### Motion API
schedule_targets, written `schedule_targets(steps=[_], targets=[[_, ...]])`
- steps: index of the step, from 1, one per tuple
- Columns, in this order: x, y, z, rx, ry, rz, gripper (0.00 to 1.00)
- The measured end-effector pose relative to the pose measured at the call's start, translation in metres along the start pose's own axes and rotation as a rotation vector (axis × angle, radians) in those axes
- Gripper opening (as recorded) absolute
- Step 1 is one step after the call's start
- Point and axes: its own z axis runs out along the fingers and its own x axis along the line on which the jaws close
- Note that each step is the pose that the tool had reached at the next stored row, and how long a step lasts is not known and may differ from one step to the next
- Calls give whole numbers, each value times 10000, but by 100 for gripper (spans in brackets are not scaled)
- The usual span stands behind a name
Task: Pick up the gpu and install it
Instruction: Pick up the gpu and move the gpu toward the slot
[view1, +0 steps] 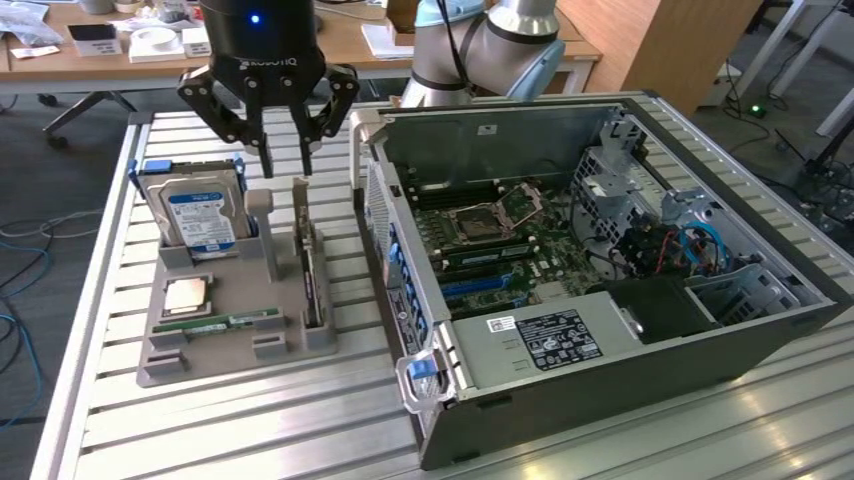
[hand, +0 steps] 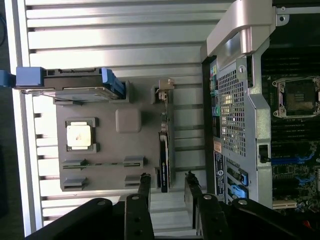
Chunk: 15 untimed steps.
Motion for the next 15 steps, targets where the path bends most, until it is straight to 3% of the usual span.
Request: schedule_targets(steps=[1, 15], targets=[[0, 0, 0, 0, 0, 0, 41], [2, -4, 93, 0, 0, 0, 41]])
